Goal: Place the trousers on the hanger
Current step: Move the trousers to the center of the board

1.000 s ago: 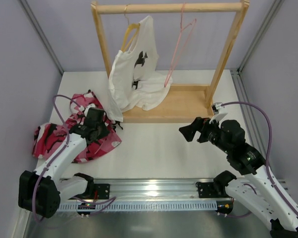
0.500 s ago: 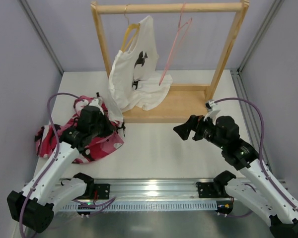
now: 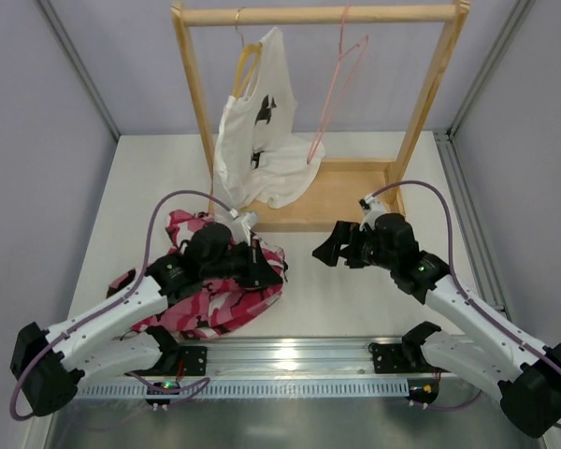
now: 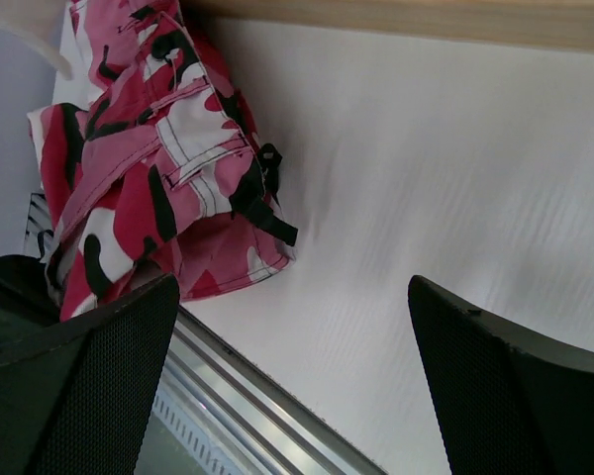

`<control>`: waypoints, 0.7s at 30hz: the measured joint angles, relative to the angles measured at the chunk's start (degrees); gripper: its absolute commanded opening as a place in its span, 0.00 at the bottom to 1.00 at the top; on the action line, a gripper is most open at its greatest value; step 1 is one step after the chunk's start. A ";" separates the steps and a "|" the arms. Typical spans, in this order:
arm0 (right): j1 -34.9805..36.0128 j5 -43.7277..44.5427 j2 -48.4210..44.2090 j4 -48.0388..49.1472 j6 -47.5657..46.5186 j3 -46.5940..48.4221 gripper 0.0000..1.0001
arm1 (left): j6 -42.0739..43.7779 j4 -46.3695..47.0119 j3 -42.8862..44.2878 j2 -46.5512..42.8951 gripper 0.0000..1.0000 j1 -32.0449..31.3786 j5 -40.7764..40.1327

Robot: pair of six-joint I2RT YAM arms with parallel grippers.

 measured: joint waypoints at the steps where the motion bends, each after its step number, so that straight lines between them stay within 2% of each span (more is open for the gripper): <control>1: 0.00 -0.83 1.09 1.11 0.22 -1.03 1.00 | -0.26 1.29 -0.33 1.84 0.06 -1.86 0.55; 2: 0.00 -1.66 2.19 1.97 0.35 -2.21 1.00 | -0.26 2.56 -0.46 3.98 0.22 -3.93 0.96; 4: 0.00 -2.54 3.37 2.60 0.42 -3.85 1.00 | -0.07 4.26 -0.46 7.50 0.36 -7.96 1.29; 5: 0.00 -2.80 3.67 2.95 0.39 -4.50 1.00 | -0.22 4.46 -0.46 8.37 0.50 -9.22 1.11; 8: 0.02 -2.91 3.96 4.92 0.42 -5.70 1.00 | -0.20 4.44 -0.39 8.07 0.66 -10.69 -1.44; 11: 0.04 -2.99 6.32 9.09 0.68 -5.77 0.99 | 0.11 2.54 0.46 6.32 0.75 -10.56 -6.49; 16: 0.85 -3.56 15.47 16.81 3.15 -5.75 0.94 | 1.20 -7.17 7.34 5.22 0.78 -9.68 -20.13; 21: 5.03 -2.12 25.31 19.89 4.66 -2.89 0.89 | 1.33 -14.34 11.63 5.05 0.81 -1.79 -29.62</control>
